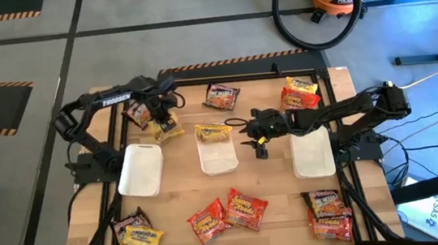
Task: Sort Maruchan noodles
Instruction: Put the top left yellow noodle pack into the center white bin
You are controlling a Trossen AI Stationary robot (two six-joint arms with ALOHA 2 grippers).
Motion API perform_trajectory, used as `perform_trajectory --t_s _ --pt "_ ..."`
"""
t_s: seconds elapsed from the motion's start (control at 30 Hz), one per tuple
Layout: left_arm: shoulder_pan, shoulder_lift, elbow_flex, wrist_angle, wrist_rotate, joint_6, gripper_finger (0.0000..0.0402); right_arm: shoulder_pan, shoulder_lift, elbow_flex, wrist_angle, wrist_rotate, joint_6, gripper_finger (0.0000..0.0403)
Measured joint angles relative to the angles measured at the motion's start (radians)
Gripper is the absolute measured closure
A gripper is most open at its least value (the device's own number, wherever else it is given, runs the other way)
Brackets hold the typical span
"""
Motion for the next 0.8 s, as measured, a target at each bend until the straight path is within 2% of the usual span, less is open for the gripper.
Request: perform_trajectory --t_s 0.3,0.5,0.6,0.7,0.8 --pt "-0.145 -0.197 0.005 -0.034 -0.123 -0.095 0.0401 0.000 -0.032 0.000 -0.034 0.079 0.004 0.0221" --pt "-0.263 -0.319 0.006 -0.036 -0.210 -0.171 0.0401 0.000 -0.093 0.000 -0.031 0.065 0.046 0.0221" --pt "-0.335 -0.365 0.006 -0.020 -0.247 -0.212 0.0401 0.000 -0.097 0.000 0.031 0.055 0.102 0.0221" --pt "-0.420 -0.399 0.006 0.026 -0.260 -0.245 0.0401 0.000 -0.097 0.000 0.091 0.040 0.149 0.0205" --pt "-0.508 -0.419 0.006 0.045 -0.323 -0.279 0.0401 0.000 -0.097 0.000 0.131 0.032 0.207 0.0166"
